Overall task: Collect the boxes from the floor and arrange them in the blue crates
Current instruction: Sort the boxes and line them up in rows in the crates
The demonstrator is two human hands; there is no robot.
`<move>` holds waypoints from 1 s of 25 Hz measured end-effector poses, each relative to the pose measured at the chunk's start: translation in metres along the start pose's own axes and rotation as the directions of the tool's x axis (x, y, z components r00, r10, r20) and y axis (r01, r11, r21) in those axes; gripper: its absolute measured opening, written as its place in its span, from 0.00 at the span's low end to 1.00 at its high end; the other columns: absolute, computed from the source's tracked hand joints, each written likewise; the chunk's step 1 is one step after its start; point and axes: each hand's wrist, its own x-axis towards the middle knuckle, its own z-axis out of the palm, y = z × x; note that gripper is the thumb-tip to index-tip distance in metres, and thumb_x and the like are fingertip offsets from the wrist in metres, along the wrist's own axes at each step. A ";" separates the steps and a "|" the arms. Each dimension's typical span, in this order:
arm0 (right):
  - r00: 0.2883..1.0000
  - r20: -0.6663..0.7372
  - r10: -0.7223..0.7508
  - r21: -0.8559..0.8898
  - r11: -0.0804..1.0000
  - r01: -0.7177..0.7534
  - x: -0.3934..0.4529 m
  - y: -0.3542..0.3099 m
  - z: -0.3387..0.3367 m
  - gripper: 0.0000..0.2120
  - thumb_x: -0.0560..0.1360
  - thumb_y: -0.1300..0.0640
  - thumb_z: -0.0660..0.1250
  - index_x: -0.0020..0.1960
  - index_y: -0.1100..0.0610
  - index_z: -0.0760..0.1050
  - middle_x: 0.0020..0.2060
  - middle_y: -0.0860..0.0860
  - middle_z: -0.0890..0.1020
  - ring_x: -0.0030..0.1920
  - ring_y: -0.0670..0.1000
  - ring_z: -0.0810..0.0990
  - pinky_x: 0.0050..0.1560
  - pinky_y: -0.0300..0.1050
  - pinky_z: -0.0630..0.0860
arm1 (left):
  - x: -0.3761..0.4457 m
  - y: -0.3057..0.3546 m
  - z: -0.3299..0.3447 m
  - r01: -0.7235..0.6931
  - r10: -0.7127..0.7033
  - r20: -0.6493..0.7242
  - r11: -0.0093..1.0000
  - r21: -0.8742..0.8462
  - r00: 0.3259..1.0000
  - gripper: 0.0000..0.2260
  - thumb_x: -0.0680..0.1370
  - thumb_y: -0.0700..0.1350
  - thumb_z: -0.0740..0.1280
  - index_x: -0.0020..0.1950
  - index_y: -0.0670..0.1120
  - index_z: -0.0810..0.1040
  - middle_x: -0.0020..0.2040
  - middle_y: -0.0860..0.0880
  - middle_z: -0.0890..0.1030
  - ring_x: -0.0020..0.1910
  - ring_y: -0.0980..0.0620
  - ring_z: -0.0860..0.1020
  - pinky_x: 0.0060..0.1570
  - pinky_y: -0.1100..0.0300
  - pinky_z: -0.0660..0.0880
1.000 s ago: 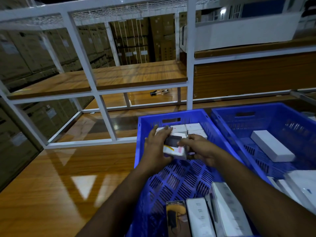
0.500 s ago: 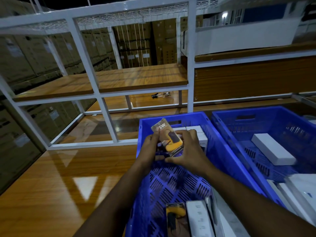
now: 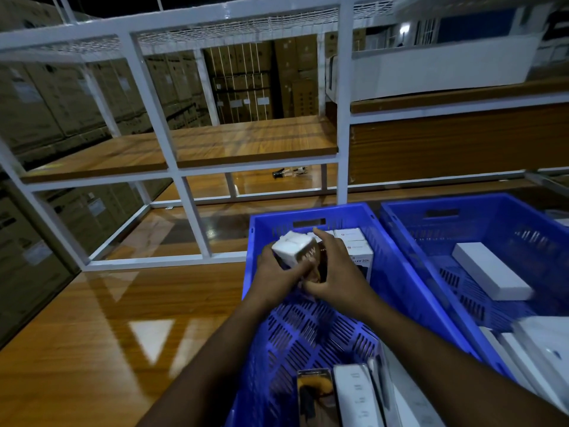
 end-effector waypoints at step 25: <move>0.976 0.134 0.174 -0.814 0.580 0.009 0.086 0.091 -0.010 0.26 0.74 0.55 0.71 0.69 0.47 0.66 0.66 0.52 0.71 0.67 0.56 0.66 0.64 0.57 0.66 | 0.014 -0.004 -0.020 -0.098 0.170 -0.476 0.980 0.172 0.863 0.09 0.77 0.48 0.71 0.52 0.47 0.77 0.50 0.48 0.80 0.49 0.51 0.80 0.53 0.45 0.79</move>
